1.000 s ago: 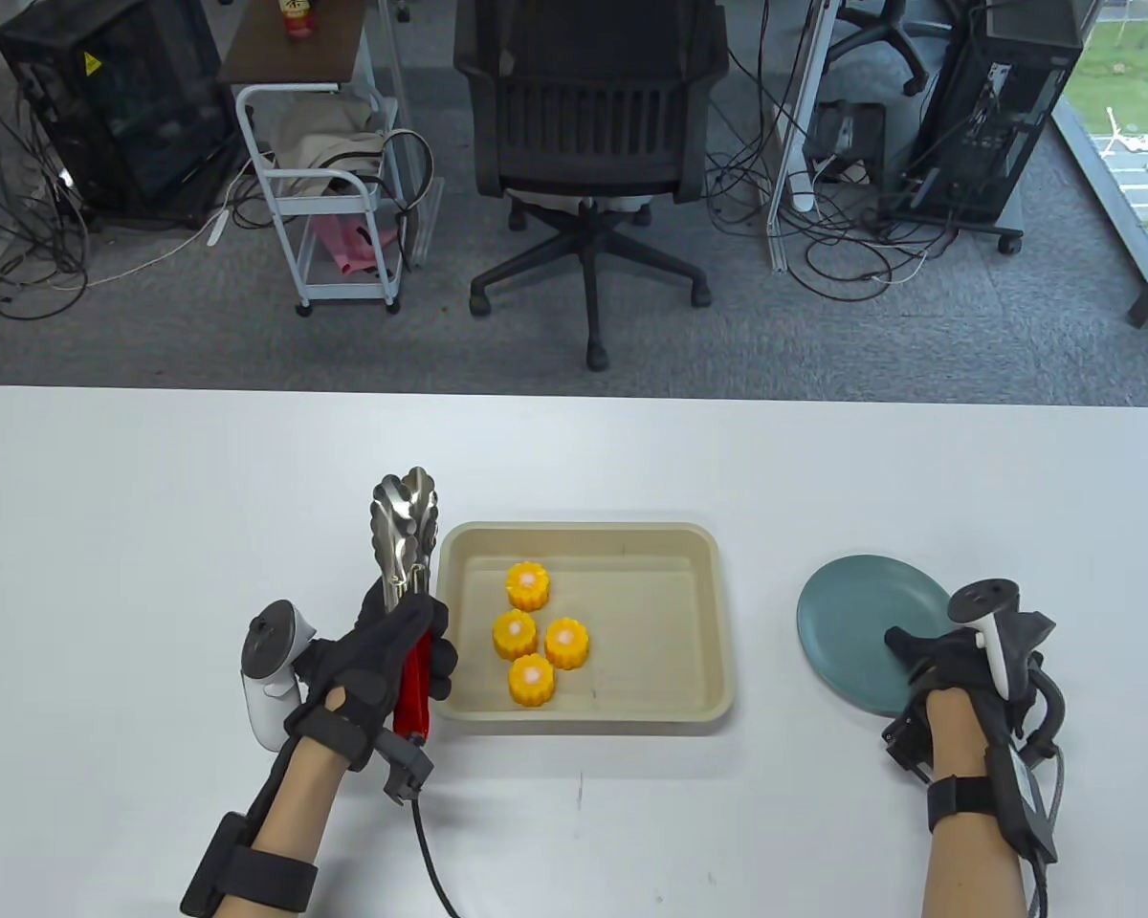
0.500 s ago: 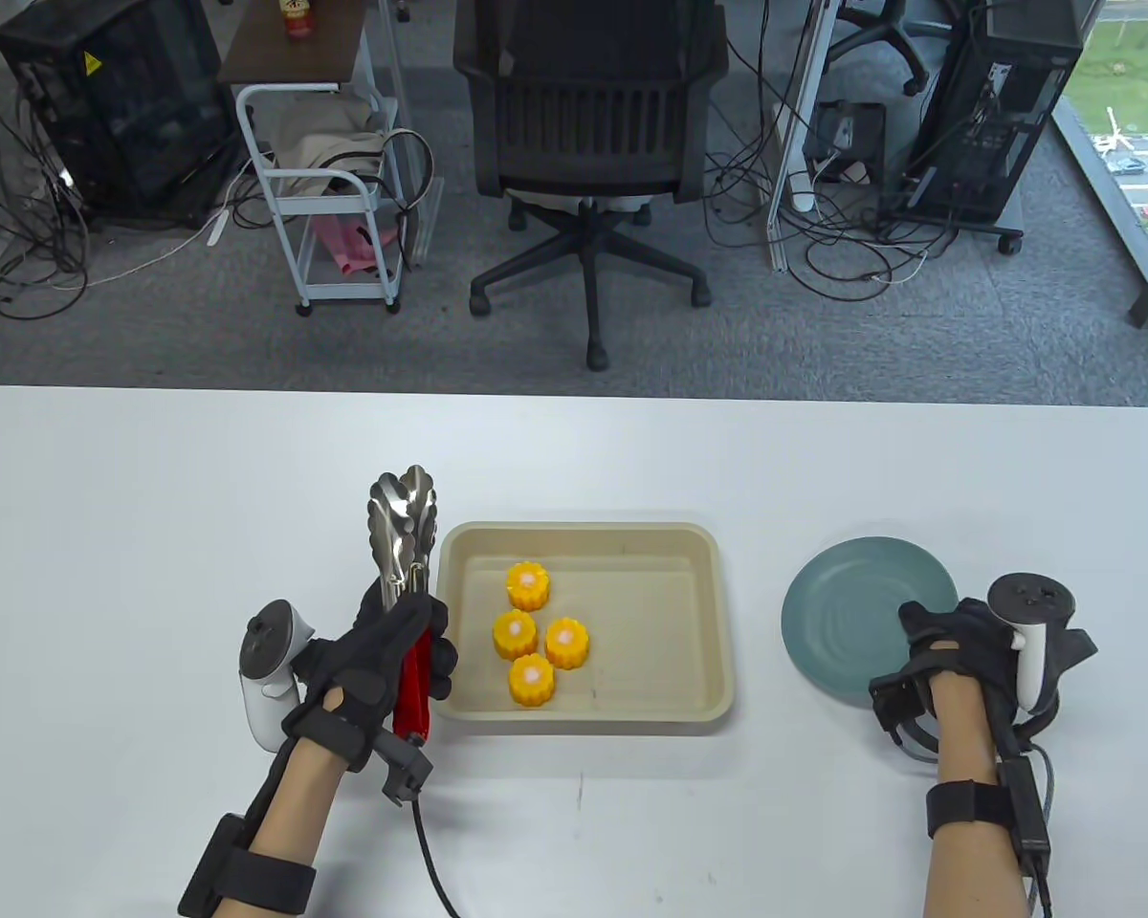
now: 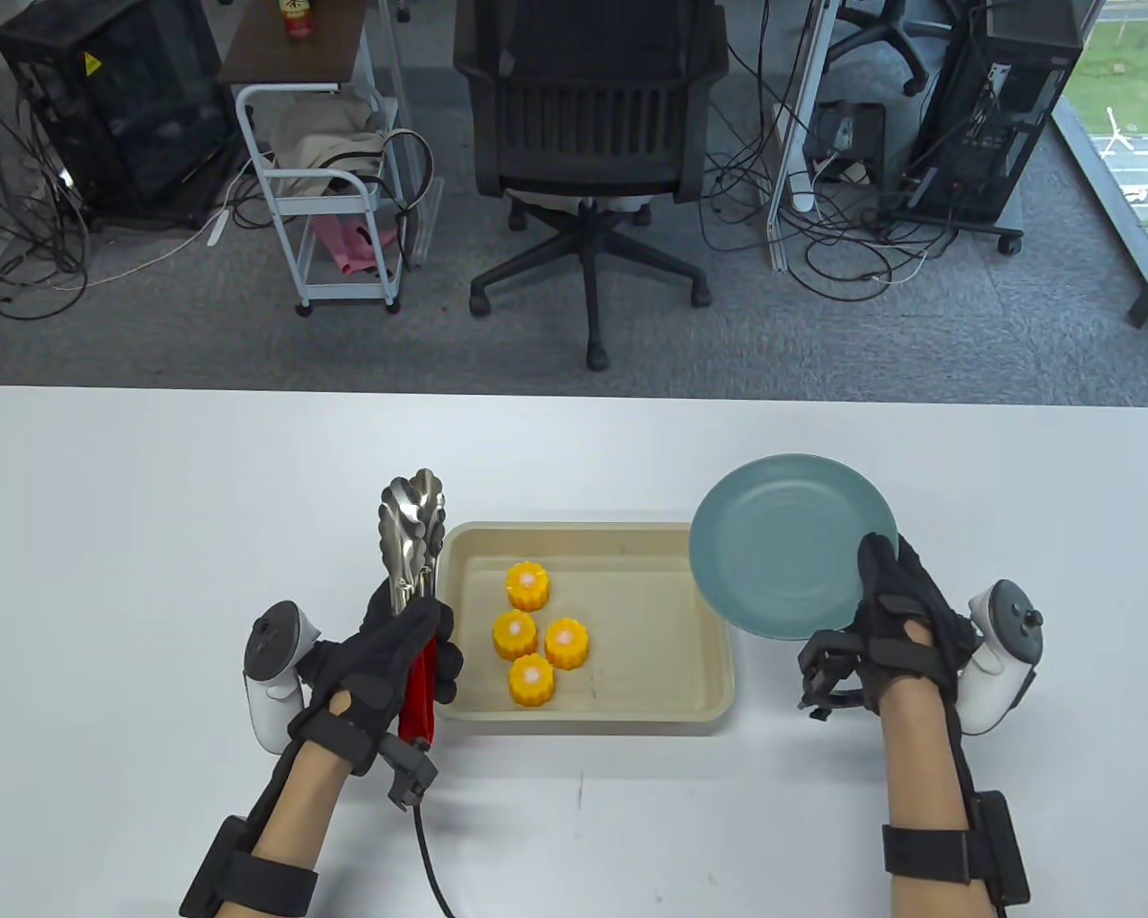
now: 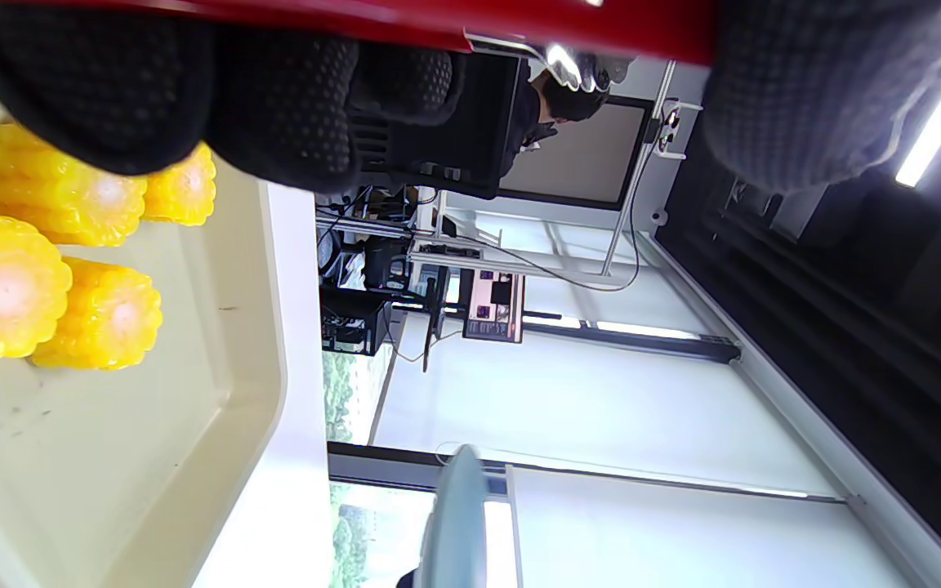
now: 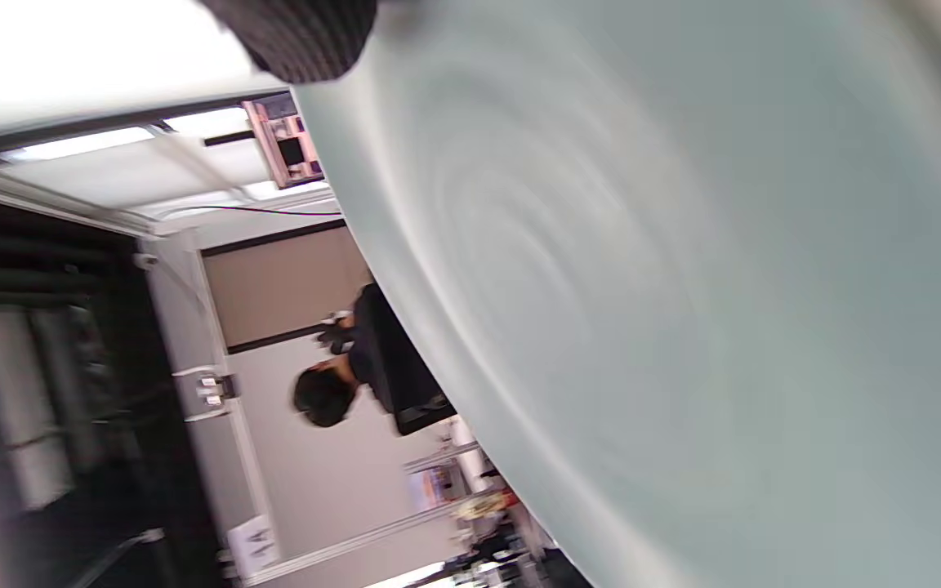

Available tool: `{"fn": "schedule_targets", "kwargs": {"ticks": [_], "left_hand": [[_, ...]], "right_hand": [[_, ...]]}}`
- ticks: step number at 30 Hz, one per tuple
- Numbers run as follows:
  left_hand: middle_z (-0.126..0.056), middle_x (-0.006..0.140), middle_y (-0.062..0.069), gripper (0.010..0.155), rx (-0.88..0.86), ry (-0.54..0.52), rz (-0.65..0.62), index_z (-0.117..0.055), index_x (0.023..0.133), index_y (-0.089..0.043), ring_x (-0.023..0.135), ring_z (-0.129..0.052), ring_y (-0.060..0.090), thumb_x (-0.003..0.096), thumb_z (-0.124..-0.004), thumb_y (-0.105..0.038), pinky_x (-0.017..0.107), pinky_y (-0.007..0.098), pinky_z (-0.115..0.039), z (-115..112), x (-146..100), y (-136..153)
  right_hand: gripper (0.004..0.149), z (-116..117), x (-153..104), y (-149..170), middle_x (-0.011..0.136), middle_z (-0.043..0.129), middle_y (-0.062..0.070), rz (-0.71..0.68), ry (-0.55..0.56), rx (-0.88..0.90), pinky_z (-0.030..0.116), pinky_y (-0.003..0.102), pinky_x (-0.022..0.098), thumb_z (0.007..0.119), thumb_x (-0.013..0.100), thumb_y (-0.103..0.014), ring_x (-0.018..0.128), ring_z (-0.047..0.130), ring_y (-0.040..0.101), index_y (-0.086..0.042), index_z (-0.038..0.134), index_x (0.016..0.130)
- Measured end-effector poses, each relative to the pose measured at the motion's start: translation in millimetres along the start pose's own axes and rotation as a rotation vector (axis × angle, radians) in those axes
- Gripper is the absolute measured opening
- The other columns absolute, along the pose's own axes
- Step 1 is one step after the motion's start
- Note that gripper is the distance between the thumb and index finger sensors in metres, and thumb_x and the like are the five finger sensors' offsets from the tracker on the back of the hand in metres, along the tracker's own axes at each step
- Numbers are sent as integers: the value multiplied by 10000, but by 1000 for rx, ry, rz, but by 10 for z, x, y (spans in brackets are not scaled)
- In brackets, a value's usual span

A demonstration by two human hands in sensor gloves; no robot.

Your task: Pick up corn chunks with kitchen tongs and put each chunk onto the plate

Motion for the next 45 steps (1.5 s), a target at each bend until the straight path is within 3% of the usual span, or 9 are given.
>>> {"fn": "schedule_targets", "kwargs": {"ticks": [9, 19, 24, 31, 35, 45], "left_hand": [[-590, 979, 230, 1061, 37, 28, -69, -224, 1113, -150, 571, -884, 421, 407, -763, -730, 381, 584, -804, -36, -9, -122], [-673, 947, 268, 1030, 303, -19, -110, -320, 1123, -120, 512, -919, 447, 416, -762, -725, 322, 590, -826, -28, 104, -481], [-713, 928, 243, 1009, 728, -85, 25, -360, 1124, -137, 492, -940, 423, 414, -754, -737, 306, 568, -843, -15, 300, -543], [-730, 926, 222, 997, 1174, -113, 314, -384, 1125, -162, 494, -946, 409, 405, -760, -741, 315, 558, -847, -189, 574, -276], [-737, 924, 210, 994, 1333, -132, 416, -393, 1123, -172, 492, -953, 399, 398, -754, -749, 317, 550, -852, -261, 632, -108], [-790, 908, 198, 957, 1435, -162, 537, -476, 1128, -206, 469, -977, 393, 392, -746, -754, 304, 539, -866, -315, 705, 47]], "right_hand": [[533, 276, -289, 674, 914, 867, 228, 125, -48, 197, 974, 427, 417, 657, 523, -368, 682, 1026, 396, -138, 597, 1000], [539, 135, -292, 596, 906, 871, 222, 84, -49, 138, 974, 424, 410, 651, 523, -375, 676, 1029, 393, -130, 591, 999], [537, 56, -267, 584, 912, 862, 221, 85, -34, 132, 971, 427, 416, 648, 526, -370, 684, 1023, 393, -130, 583, 1001], [536, 74, -279, 631, 916, 860, 208, 109, -42, 178, 973, 422, 421, 649, 525, -367, 690, 1021, 388, -134, 579, 1002], [537, 94, -282, 649, 920, 854, 199, 122, -56, 178, 971, 421, 427, 645, 526, -368, 696, 1018, 386, -136, 570, 1004], [539, 165, -297, 688, 926, 846, 195, 139, -85, 149, 967, 422, 432, 641, 529, -372, 704, 1011, 386, -137, 562, 1007]]}}
Point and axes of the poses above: the tracker on the back of each hand, its own y axis roughly to the little-finger side, its own x axis roughly from the wrist to the fingertips, z = x × y, the point moved 5 cm from there along x, roughly from the wrist to the fingertips
